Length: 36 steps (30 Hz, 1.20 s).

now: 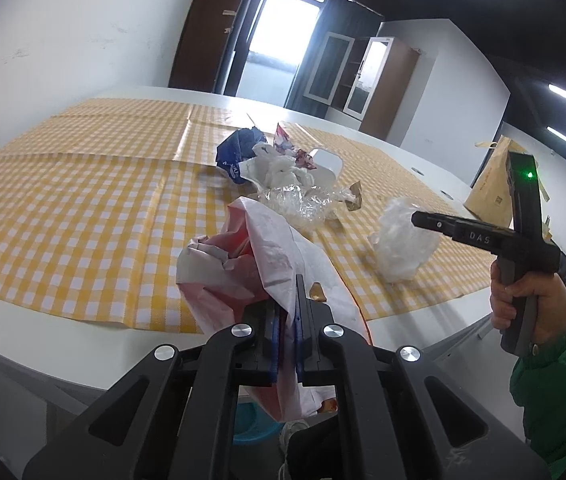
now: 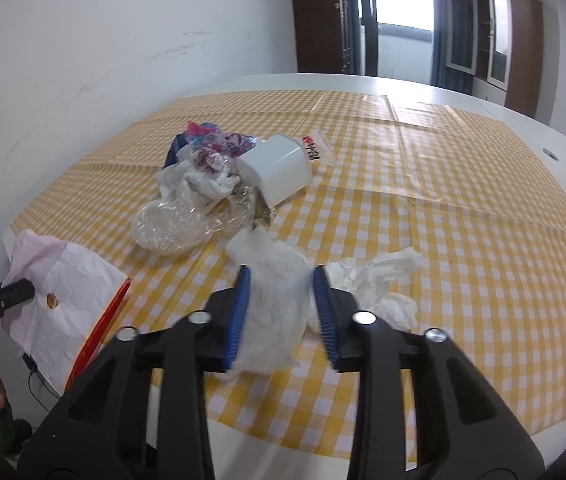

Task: Collect trash
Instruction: 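Lift the white paper with the left tool while the right tool lifts the plastic bag, then carry both held items down over the blue wastebasket with both tools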

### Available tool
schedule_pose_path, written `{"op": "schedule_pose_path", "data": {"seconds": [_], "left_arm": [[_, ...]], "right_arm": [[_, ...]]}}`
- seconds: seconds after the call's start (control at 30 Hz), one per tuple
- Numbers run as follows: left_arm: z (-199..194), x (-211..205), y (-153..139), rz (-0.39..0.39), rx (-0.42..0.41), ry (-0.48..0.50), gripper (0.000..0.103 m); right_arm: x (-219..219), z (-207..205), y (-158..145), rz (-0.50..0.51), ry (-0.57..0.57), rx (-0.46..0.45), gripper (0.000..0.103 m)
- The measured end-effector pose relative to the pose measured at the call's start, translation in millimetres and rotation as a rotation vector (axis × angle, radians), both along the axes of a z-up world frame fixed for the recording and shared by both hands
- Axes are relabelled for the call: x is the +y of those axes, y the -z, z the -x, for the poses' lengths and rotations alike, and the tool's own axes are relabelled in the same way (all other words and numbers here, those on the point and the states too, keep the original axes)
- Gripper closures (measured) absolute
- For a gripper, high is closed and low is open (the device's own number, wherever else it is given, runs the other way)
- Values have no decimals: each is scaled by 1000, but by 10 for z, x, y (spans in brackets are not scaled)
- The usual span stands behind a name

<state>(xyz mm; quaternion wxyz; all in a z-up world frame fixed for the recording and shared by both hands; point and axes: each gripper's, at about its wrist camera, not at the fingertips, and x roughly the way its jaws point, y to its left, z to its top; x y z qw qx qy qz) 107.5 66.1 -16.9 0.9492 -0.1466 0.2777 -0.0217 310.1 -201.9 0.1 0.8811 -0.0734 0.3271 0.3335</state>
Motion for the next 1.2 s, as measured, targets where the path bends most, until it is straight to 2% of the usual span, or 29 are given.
{"op": "schedule_pose_path", "data": {"seconds": [0.13,0.23,0.53,0.77,1.07,1.2], "left_arm": [[80,-28,-83,-6,-20,5,99],[170,-56,-157,-11,-39,7,99],[577,-154,-382,-39,-111,6,99],[1023,-275,-456,-74,-146,12,99],[1399,-415,-394,-91,-134,37,99],[1441,-515,-197,-116,-89,81,99]], "right_arm": [[13,127,-21,9,-8,-20,90],[-33,257,-91,-13,0,-42,92],[-216,883,-324,-59,-5,-102,92],[-444,1459,-375,-104,-17,-131,92],[-667,2085,-258,-109,-24,-139,92],[-668,2230,-80,-74,-34,-125,92]]}}
